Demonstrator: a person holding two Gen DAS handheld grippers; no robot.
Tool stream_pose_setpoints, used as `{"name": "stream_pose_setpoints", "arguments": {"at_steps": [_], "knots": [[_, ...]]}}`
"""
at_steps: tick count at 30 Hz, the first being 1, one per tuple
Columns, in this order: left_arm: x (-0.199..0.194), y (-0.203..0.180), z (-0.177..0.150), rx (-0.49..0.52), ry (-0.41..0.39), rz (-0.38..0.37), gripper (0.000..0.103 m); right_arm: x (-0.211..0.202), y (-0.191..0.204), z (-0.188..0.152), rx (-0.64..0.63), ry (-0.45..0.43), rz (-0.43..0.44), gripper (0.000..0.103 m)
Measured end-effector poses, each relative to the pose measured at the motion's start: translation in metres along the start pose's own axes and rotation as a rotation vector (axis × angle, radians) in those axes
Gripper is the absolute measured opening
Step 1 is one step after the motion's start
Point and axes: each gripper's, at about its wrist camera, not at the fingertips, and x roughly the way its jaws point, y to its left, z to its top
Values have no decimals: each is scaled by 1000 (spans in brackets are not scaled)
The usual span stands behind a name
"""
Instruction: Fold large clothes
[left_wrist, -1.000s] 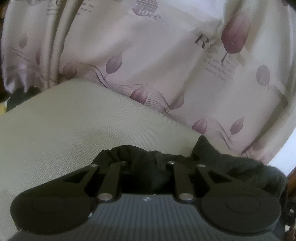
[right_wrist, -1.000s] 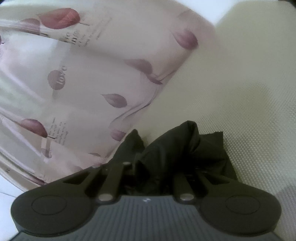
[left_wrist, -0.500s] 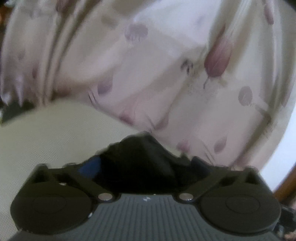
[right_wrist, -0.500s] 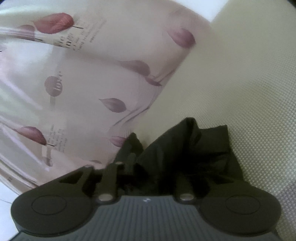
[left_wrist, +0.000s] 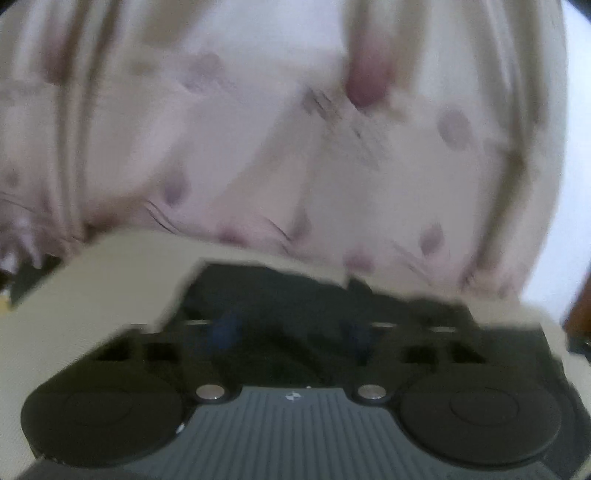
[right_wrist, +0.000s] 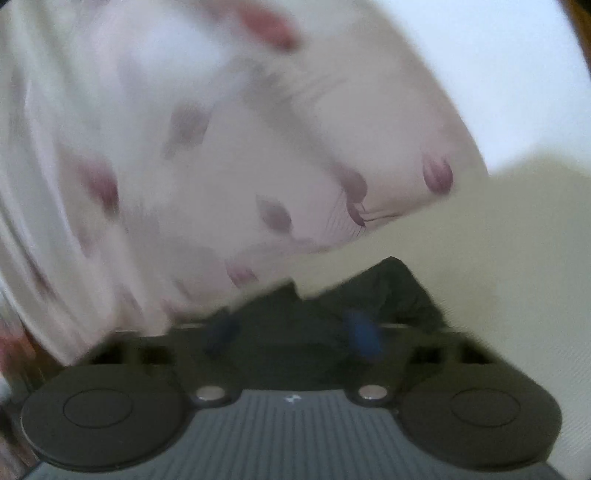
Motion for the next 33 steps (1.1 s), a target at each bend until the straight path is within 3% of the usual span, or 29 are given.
{"name": "stream_pose_setpoints", "arguments": {"at_steps": [1,4,7,12,19,26,33], "knots": [[10,-5,0,-7,39,-23,22,6,4,0,-25,25,-3,26],[31,-17,-1,11,59,-37,22,24,8,-2,-87,55,-53,26],[53,-19,-5,29,46,14,24,39,-2,0,-65,50,-62,26],[89,-2,-17,15,113,107,24,68,-18,-1,-83,106,-125,26],[100,6,-35,29,138,127,26,86,-40,-7,22,166,-139,24],[111,17,-34,-38,181,106,26,100,-35,-7,-16,232,-200,24],[114,24,-40,-83,168,94,26,100,-40,-11,-28,196,-205,24]]}}
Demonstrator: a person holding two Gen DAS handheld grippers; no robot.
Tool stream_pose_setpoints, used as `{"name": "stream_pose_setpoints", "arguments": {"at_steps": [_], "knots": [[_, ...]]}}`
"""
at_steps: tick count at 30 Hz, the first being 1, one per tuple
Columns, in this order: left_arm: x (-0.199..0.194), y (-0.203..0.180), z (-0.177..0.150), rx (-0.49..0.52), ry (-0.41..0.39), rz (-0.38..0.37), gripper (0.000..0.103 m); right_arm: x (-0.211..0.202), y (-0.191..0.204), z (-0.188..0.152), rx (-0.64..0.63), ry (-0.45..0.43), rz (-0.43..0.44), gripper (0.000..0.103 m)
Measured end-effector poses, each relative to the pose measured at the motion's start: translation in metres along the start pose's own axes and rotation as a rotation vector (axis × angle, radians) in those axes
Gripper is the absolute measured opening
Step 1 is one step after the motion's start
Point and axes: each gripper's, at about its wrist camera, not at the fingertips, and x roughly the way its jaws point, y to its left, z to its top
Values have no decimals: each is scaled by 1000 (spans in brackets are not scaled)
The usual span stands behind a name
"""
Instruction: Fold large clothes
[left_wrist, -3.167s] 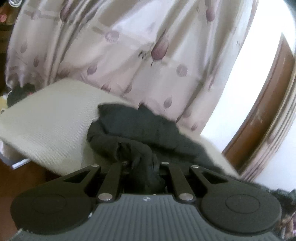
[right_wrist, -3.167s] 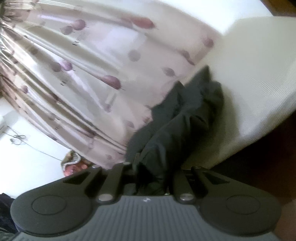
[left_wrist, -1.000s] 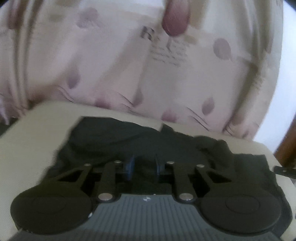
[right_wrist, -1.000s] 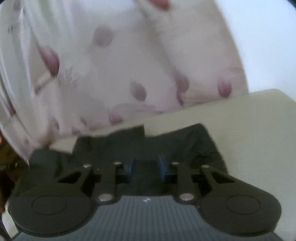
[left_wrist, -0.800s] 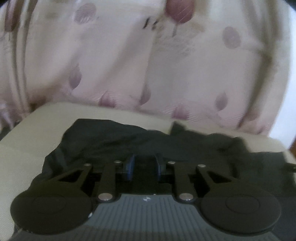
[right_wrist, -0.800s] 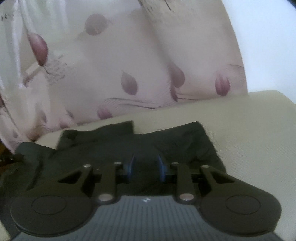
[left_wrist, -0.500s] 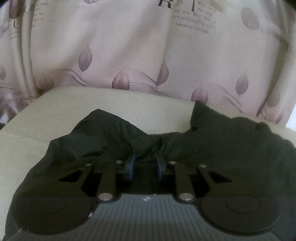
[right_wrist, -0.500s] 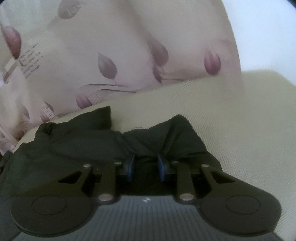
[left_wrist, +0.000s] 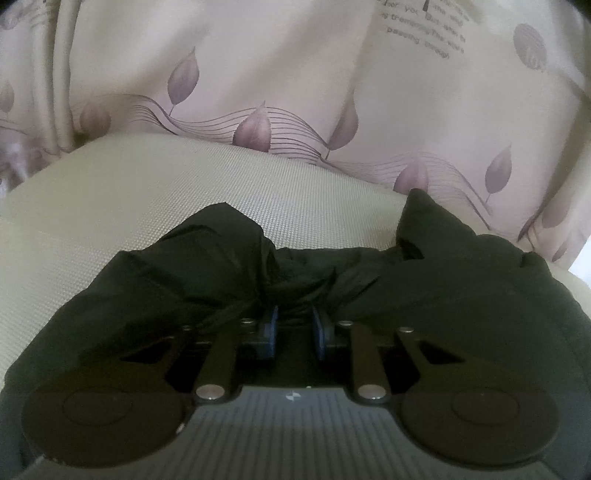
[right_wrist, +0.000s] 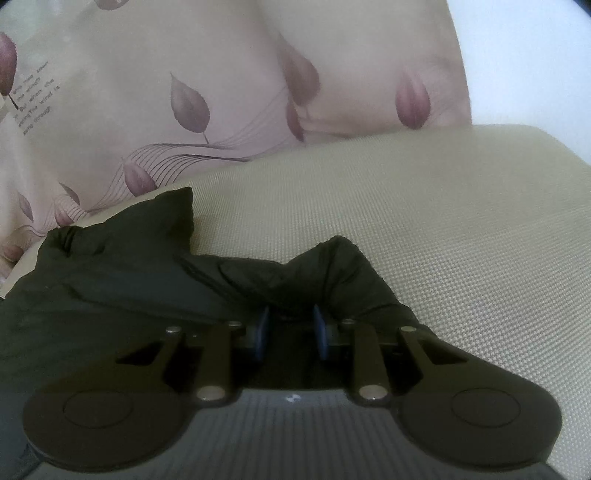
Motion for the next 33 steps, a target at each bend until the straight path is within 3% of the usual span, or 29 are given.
{"name": "stream_pose_setpoints", "arguments": {"at_steps": [7,17,23,24,26,29,31,33], "knots": [[2,0,-2,-7,-14,-3,26,4,15,-5,-97,-36,-69,24],[2,1,-4,-8,-20,-2,26,4,13,-6,-104,-48,-69,24],[1,-2,-3,15,-21,12,26,-3,22,12,-128,33,-109,26],[1,-3,-3,22,-22,17,26,-11,28,15,-140,23,-147,27],[1,-3,-3,21,-23,17,26,-43,50,17,-196,-111,-185,27],[1,-4,-3,23,-23,20,26,-83,99,19,-222,-189,4,28],[1,-5,-3,24,-23,22,26,-85,139,14,-295,-168,119,28],[1,-6,-3,25,-24,26,26,-74,177,6,-353,-123,178,28]]}}
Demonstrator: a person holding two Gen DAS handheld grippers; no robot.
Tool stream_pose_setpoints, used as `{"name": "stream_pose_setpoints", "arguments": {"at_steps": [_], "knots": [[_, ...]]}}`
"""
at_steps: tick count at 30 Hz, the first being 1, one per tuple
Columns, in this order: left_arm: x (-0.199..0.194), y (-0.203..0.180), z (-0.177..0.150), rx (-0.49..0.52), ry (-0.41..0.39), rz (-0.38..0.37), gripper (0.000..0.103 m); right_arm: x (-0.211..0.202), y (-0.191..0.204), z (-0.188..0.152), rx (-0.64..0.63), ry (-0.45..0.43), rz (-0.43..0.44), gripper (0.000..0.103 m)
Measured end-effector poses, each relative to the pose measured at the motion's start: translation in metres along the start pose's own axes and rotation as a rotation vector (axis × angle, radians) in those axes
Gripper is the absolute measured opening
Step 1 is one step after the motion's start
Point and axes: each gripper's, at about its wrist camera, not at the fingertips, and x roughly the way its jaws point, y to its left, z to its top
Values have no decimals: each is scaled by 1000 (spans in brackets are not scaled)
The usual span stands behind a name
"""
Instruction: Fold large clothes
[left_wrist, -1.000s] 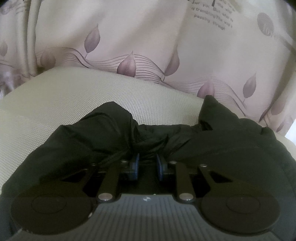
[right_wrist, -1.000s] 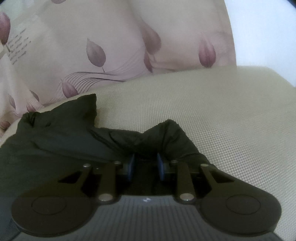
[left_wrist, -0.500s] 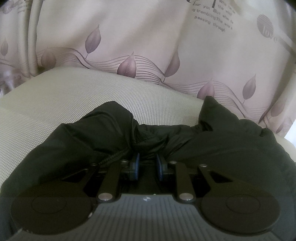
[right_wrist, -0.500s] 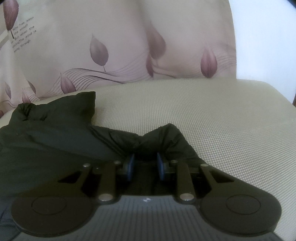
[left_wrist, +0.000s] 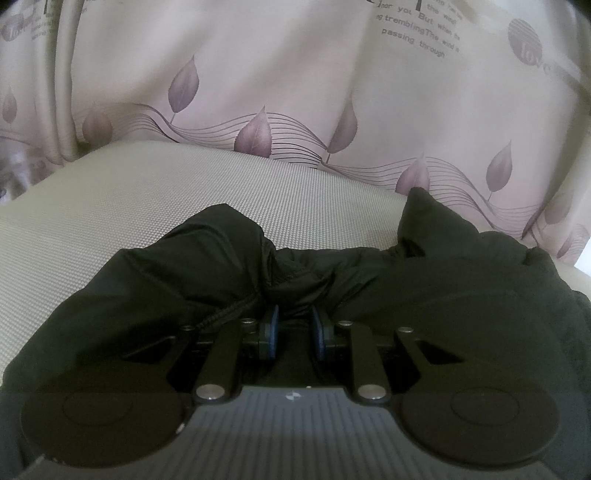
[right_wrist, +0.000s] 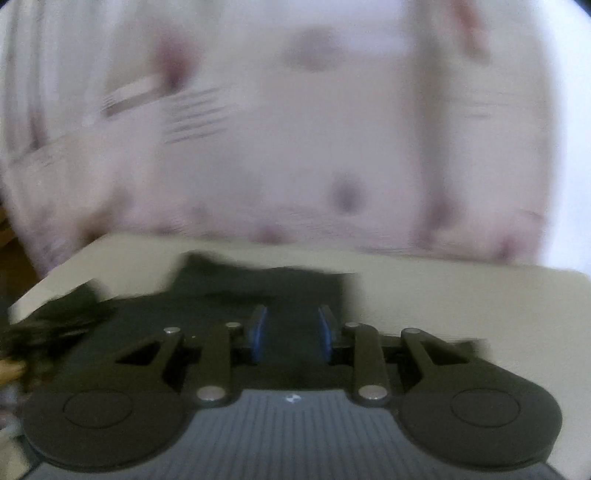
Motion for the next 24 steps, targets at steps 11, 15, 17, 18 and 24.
{"name": "stream_pose_setpoints", "arguments": {"at_steps": [11,15,17,18,24], "knots": [[0,0,0,5,0,7,26,101,36,-24,64,217,33,27],[-1,-2,-1,12,-1,20,26,110,32,-33,78,207,39,27],[-1,-6,-1,37,-1,37,26,109,34,-32,60,206,33,27],[-3,-9,0,57,0,51,26,107,31,-28,75,208,42,27],[-33,-20,1,116,-59,160,68,19,7,-15,103,38,5,74]]}}
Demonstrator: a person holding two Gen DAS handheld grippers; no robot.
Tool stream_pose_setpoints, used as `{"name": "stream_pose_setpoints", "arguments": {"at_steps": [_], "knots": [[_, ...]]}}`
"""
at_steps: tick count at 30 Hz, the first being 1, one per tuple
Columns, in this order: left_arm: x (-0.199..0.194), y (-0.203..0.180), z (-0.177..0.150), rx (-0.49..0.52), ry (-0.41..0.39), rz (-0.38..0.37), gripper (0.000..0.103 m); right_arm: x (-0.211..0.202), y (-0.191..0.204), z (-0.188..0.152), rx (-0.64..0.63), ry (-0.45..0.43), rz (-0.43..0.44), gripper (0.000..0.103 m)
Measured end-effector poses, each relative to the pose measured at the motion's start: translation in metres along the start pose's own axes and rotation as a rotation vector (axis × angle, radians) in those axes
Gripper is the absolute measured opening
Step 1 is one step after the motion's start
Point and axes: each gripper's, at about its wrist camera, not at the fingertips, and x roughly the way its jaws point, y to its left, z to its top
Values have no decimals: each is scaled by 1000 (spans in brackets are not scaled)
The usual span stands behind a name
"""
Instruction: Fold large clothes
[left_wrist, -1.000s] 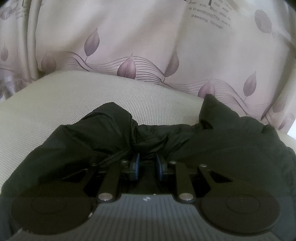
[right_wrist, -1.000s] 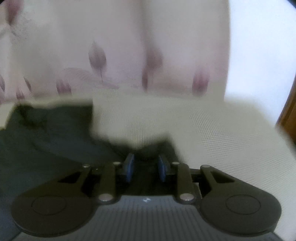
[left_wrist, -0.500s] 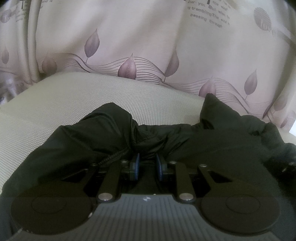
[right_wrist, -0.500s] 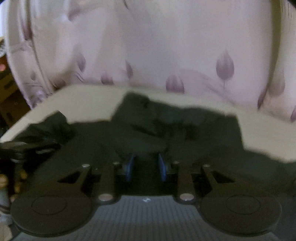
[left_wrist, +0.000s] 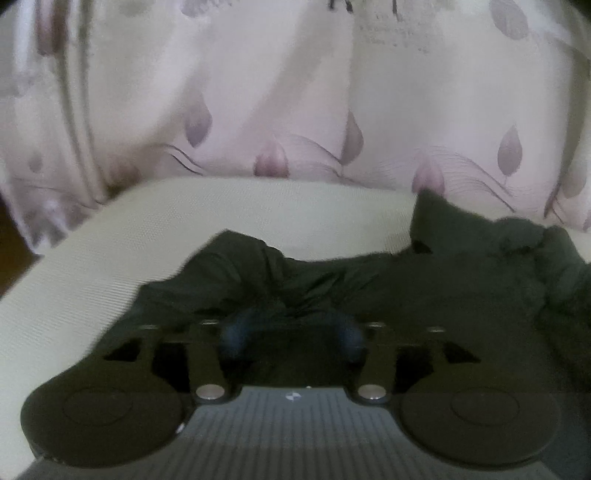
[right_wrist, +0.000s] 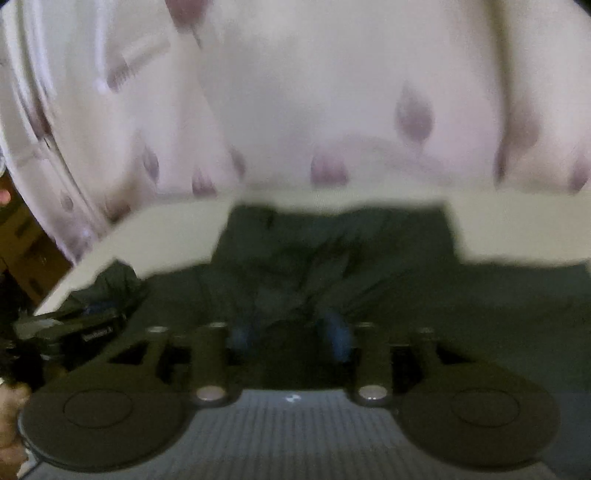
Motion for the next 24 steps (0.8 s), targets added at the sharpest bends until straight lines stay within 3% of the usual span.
{"name": "stream_pose_setpoints", "arguments": {"at_steps": [1,2,5,8,11,17,24], "knots": [[-9,1,-1,0,-25,16,80,-14,-3,-4,-45,-31,-56,82],[-16,1,-3,6,-43,35,90,-25,-6,-9,-85,-59,-126,82],[-37,3,-8,14,-88,70,94,-46,-42,-26,-52,-72,-242,82],[-45,6,-12,15,-62,72,95,-52,-74,-45,39,-43,-308,82],[-49,13,-20,17,-41,87,95,-55,-94,-61,93,-20,-309,82],[-59,25,-34,15,-16,112,89,-48,-95,-71,103,14,-317,82],[-61,30,-39,0,1,118,88,-24,-98,-76,112,53,-318,84]]}}
